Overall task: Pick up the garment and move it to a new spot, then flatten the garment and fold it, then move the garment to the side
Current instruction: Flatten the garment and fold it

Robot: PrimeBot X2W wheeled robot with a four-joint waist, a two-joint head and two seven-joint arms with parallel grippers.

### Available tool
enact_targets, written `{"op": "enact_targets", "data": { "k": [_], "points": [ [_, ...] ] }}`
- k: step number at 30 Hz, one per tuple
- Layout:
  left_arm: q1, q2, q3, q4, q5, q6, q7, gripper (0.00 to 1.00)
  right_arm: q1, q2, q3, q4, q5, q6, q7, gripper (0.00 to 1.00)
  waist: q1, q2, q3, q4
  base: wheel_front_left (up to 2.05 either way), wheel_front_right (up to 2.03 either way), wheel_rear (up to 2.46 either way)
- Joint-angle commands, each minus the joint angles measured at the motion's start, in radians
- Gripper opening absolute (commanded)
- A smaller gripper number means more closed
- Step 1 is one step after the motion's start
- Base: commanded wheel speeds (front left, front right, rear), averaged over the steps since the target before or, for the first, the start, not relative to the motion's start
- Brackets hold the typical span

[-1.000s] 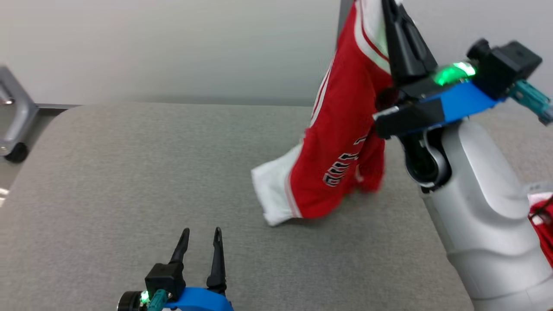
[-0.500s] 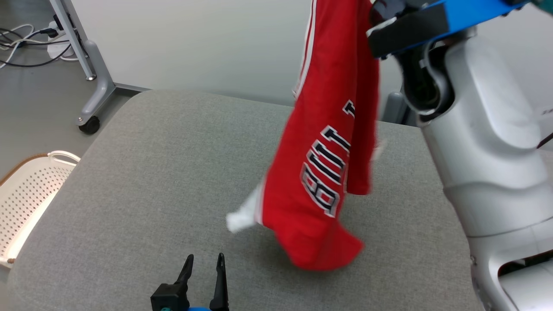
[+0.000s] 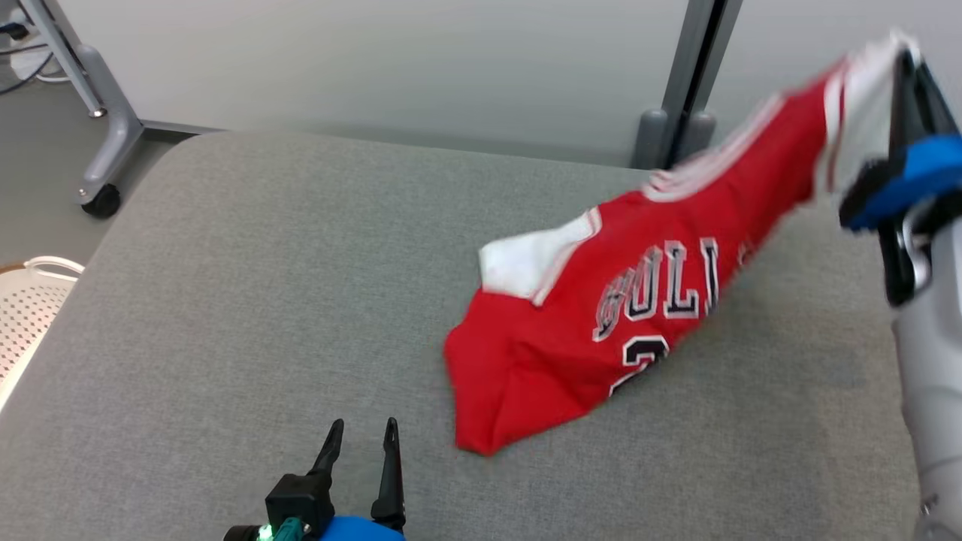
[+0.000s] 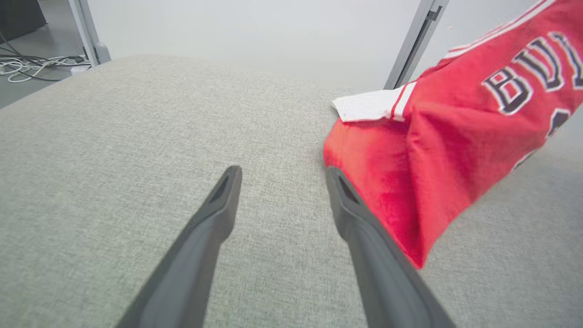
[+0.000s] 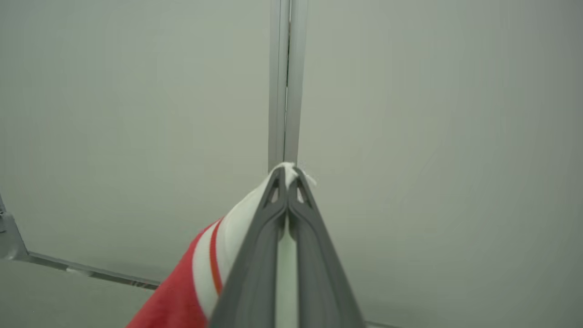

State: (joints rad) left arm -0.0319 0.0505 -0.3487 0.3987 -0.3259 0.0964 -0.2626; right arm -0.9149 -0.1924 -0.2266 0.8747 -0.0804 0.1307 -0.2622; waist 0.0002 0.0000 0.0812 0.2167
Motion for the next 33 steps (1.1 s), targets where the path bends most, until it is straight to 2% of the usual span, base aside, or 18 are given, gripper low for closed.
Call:
{"op": "enact_targets", "data": {
  "k": [1, 2, 3, 8, 12, 15, 16, 22, 25, 33],
  "points": [
    [-0.018, 0.0, -0.004, 0.0, -0.002, 0.001, -0.003, 1.0, 0.047, -0.017, -0.039, 0.021, -0.038, 0.0, -0.003, 0.0, -0.0002, 0.0, 0.008, -0.007, 0.0, 0.0, 0.0],
    [-0.02, 0.0, -0.005, 0.001, 0.0, 0.002, -0.003, 1.0, 0.074, -0.028, -0.07, 0.041, -0.06, 0.0, -0.003, 0.18, -0.0002, 0.0, 0.015, -0.013, 0.0, 0.0, 0.0],
    [-0.022, 0.0, -0.004, 0.0, 0.002, 0.004, -0.003, 1.0, 0.1, -0.034, -0.105, 0.057, -0.074, 0.0, -0.003, 1.0, -0.0002, 0.0, 0.019, -0.019, 0.0, 0.0, 0.0],
    [-0.041, 0.0, -0.002, -0.002, 0.012, 0.004, -0.003, 1.0, 0.198, 0.0, -0.187, 0.031, -0.101, 0.0, -0.003, 1.0, -0.0002, 0.0, 0.036, -0.062, 0.0, 0.0, 0.0],
    [-0.045, 0.0, 0.002, 0.002, 0.018, 0.002, -0.003, 1.0, 0.25, 0.034, -0.176, -0.013, -0.082, 0.0, -0.003, 1.0, -0.0002, 0.0, 0.041, -0.096, 0.0, 0.0, 0.0],
    [-0.061, 0.0, 0.005, 0.002, 0.019, 0.005, -0.003, 1.0, 0.312, 0.08, -0.086, -0.061, -0.027, 0.0, -0.003, 1.0, -0.0002, 0.0, 0.046, -0.132, 0.0, 0.0, 0.0],
    [-0.061, 0.0, 0.005, 0.002, 0.019, 0.005, -0.003, 1.0, 0.312, 0.08, -0.086, -0.061, -0.027, 0.0, -0.003, 1.0, -0.0002, 0.0, 0.046, -0.132, 0.0, 0.0, 0.0],
    [-0.073, 0.0, -0.008, 0.039, -0.005, 0.0, -0.003, 1.0, 0.406, 0.114, 0.093, -0.145, 0.074, 0.0, -0.003, 1.0, -0.0002, 0.0, 0.051, -0.171, 0.0, 0.0, 0.0],
    [-0.087, 0.0, -0.021, 0.083, -0.022, -0.002, -0.003, 1.0, 0.443, 0.122, 0.151, -0.175, 0.124, 0.0, -0.003, 1.0, -0.0002, 0.0, 0.054, -0.187, 0.0, 0.0, 0.0],
    [-0.147, 0.0, -0.032, 0.24, -0.048, 0.04, -0.003, 1.0, 0.466, 0.116, 0.246, -0.229, 0.173, 0.0, -0.003, 1.0, -0.0002, 0.0, 0.074, -0.244, 0.0, 0.0, 0.0]
  ]
}}
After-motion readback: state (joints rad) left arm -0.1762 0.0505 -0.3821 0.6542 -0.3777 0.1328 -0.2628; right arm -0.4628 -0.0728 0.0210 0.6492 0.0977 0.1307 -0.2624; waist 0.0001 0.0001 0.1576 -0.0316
